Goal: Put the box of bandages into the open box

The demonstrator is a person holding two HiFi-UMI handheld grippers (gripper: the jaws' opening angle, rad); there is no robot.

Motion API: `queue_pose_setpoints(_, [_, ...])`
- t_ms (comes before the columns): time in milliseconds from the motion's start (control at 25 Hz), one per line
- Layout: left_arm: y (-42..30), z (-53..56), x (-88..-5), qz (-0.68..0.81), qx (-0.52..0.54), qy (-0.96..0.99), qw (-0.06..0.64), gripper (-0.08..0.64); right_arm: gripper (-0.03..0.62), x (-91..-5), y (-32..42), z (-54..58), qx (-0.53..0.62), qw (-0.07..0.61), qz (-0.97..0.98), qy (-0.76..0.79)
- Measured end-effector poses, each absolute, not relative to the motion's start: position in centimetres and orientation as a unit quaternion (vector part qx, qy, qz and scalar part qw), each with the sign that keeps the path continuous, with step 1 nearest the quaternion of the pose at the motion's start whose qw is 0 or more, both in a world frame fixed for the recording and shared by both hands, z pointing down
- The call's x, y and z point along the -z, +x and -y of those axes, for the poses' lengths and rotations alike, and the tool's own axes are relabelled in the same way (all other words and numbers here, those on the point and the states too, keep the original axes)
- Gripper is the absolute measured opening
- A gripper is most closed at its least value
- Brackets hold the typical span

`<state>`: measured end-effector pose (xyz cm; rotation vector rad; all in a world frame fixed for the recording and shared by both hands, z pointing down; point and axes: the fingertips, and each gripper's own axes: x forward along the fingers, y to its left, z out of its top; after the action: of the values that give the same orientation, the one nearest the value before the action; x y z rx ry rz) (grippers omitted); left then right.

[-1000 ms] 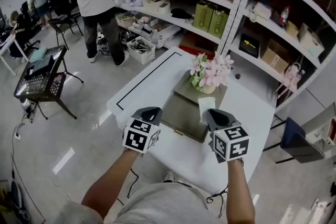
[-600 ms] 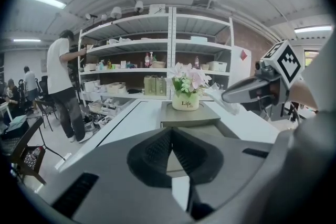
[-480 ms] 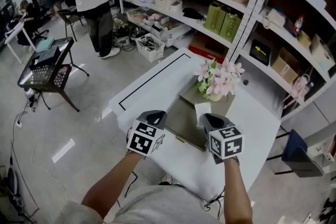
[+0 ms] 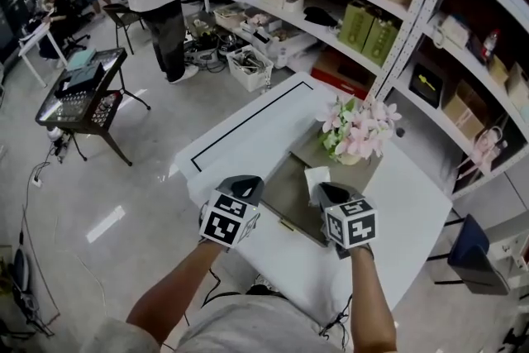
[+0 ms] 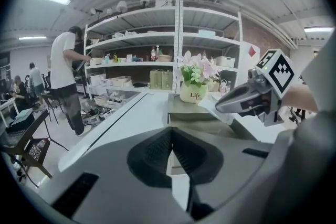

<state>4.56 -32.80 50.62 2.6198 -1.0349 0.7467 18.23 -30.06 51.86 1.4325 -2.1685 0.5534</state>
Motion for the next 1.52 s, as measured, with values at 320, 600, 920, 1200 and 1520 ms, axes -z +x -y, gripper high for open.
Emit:
queue_pose_setpoints(320, [4.1,33.4,-52.4,0.365,-0.263,0.884,0.125,0.005,0.006,-54.9,16.9,30.8,-0.214,0.275,0.802,0.486])
queue_pose_setpoints(600, [3.4,33.9,-53.0,0.376,-0.267,0.877,0.135,0.005,0.006,-57.0,15.4,31.3,-0.219,0.303,0.809,0.454])
queue_pose_setpoints(920, [2.7,34.0,-53.5,0.387,-0.272,0.869,0.144,0.005,0.009,-58.5,14.1,31.4,-0.227,0.324,0.815,0.424])
queue_pose_setpoints(1200, [1.9,34.0,-53.9,0.395,-0.278,0.863,0.148,0.005,0.027,-59.7,13.8,31.2,-0.234,0.334,0.814,0.415])
queue_pose_setpoints(1520, [1.4,33.8,-54.0,0.399,-0.276,0.862,0.149,0.005,0.073,-59.7,13.6,31.2,-0.236,0.330,0.814,0.416])
